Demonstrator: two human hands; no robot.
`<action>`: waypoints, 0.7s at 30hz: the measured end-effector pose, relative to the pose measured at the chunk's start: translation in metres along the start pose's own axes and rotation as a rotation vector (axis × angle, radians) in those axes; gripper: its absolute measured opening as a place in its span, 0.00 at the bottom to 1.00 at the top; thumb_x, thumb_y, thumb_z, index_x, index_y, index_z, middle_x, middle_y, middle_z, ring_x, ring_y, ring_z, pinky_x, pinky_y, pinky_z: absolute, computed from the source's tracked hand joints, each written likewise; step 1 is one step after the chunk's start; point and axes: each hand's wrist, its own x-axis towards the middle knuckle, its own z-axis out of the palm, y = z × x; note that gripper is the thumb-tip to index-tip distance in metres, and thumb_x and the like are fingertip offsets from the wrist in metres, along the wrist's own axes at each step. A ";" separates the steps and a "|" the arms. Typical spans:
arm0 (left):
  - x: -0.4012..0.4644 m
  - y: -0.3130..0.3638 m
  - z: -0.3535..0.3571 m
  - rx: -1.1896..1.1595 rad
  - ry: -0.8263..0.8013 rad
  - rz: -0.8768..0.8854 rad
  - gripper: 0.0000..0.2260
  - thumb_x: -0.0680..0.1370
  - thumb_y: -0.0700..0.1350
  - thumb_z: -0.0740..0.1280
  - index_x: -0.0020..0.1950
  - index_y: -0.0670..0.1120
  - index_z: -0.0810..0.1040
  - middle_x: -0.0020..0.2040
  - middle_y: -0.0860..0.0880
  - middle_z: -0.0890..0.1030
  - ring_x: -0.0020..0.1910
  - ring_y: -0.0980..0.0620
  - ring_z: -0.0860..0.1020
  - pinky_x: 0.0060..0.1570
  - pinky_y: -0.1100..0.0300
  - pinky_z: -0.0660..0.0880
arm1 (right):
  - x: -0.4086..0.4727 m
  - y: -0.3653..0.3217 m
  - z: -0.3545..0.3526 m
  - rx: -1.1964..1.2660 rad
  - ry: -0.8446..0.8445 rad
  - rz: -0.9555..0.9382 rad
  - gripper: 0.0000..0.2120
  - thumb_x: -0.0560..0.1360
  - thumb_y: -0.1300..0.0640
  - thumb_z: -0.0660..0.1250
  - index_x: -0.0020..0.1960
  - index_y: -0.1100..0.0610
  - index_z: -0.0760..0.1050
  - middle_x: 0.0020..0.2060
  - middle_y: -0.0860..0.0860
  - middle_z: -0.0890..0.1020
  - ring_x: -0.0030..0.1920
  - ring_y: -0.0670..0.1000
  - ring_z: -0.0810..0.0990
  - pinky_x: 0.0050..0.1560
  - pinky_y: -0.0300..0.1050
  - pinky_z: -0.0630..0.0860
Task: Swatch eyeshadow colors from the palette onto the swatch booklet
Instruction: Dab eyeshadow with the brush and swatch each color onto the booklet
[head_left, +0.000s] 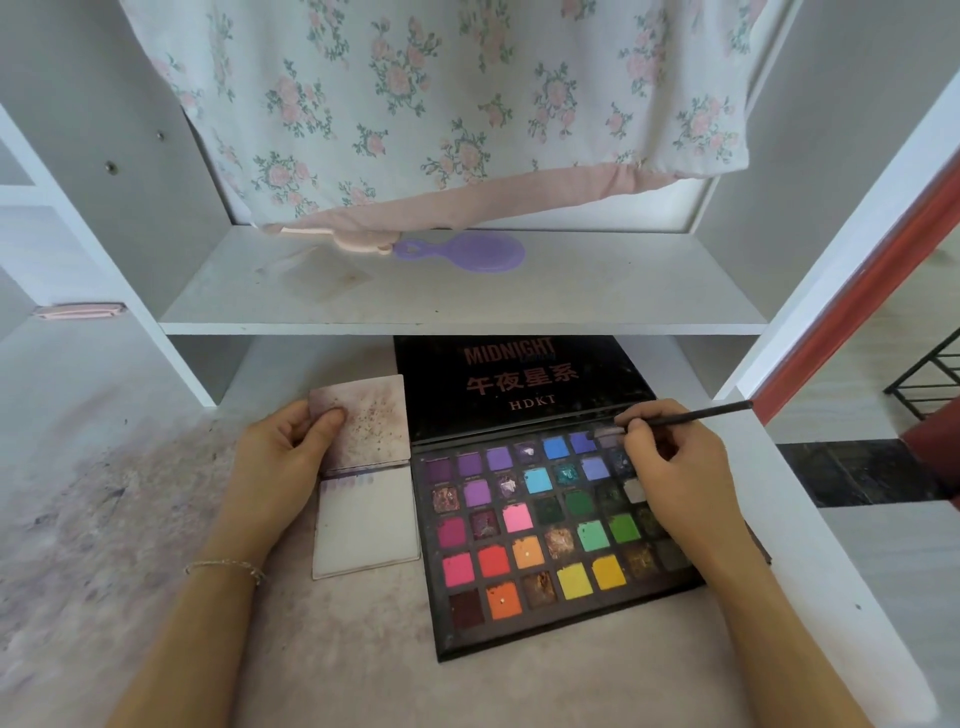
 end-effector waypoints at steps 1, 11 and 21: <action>0.000 -0.001 0.000 0.012 0.002 0.000 0.08 0.76 0.43 0.65 0.41 0.55 0.79 0.33 0.62 0.82 0.35 0.66 0.78 0.35 0.76 0.71 | -0.001 -0.006 0.004 0.036 -0.039 0.004 0.09 0.76 0.61 0.60 0.41 0.47 0.71 0.37 0.46 0.80 0.41 0.36 0.79 0.29 0.30 0.75; 0.001 -0.003 -0.002 0.039 0.011 -0.052 0.06 0.76 0.45 0.65 0.43 0.46 0.81 0.39 0.47 0.84 0.41 0.47 0.81 0.43 0.54 0.77 | -0.022 -0.046 0.081 0.192 -0.335 -0.064 0.09 0.74 0.62 0.63 0.39 0.48 0.72 0.35 0.54 0.79 0.39 0.54 0.78 0.38 0.44 0.76; 0.001 0.002 -0.001 0.013 -0.004 -0.079 0.08 0.77 0.43 0.65 0.42 0.40 0.79 0.39 0.39 0.82 0.38 0.49 0.78 0.39 0.53 0.75 | -0.024 -0.046 0.110 0.168 -0.414 -0.062 0.07 0.72 0.60 0.66 0.37 0.50 0.73 0.30 0.51 0.78 0.30 0.44 0.73 0.30 0.35 0.70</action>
